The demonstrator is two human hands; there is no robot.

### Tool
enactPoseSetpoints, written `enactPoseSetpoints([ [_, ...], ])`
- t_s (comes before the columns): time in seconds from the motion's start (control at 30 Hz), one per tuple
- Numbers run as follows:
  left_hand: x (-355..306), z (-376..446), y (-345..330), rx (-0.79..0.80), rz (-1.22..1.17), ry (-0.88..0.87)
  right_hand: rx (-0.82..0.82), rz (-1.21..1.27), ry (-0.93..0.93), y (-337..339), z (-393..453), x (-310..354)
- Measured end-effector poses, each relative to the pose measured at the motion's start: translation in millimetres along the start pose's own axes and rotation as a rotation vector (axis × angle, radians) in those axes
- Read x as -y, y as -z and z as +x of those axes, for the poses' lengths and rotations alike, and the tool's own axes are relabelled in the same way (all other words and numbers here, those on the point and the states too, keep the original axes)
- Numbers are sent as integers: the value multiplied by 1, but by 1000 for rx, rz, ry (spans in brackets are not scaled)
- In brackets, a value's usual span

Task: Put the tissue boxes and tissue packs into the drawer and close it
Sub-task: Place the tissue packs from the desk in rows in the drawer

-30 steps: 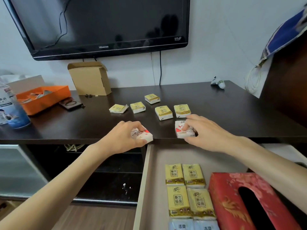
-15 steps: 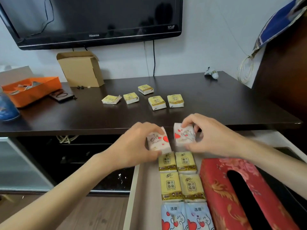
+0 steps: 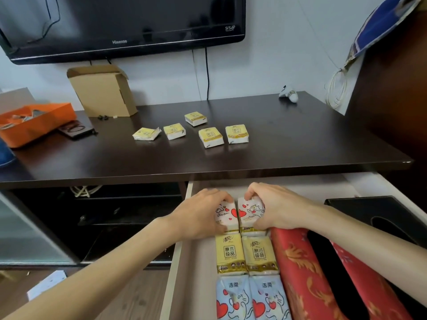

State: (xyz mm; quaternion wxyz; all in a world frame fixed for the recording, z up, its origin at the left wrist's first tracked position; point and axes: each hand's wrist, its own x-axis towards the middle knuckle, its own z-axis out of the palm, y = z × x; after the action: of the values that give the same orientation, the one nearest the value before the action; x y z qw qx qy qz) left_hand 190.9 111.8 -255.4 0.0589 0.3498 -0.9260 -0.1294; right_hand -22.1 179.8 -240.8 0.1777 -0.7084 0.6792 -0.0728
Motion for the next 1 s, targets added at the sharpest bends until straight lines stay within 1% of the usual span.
enactPoseSetpoints([
  [0.13, 1, 2, -3, 8, -10, 0, 41, 26, -21, -3, 4, -1],
  [0.33, 5, 2, -7, -1, -35, 43, 59, 44, -28, -2, 4, -2],
  [0.47, 3, -3, -2, -17, -72, 26, 28, 28, -17, 1, -3, -1],
  [0.53, 1, -9, 6, -72, -148, 5, -42, -24, 9, 7, -10, 1],
  [0.6, -1, -13, 20, -180, -244, -42, -179, -36, 65, 17, -16, 4],
  [0.67, -1, -12, 37, -310, -307, -96, -325, 32, 118, 32, -14, 7],
  [0.77, 6, 4, 61, -434, -335, -109, -459, 156, 170, 55, 9, 6],
  [0.87, 22, 45, 75, -481, -295, -34, -507, 215, 166, 70, 53, 2],
  [1.0, 49, 106, 75, -463, -224, 75, -506, 319, 26, 75, 115, -6],
])
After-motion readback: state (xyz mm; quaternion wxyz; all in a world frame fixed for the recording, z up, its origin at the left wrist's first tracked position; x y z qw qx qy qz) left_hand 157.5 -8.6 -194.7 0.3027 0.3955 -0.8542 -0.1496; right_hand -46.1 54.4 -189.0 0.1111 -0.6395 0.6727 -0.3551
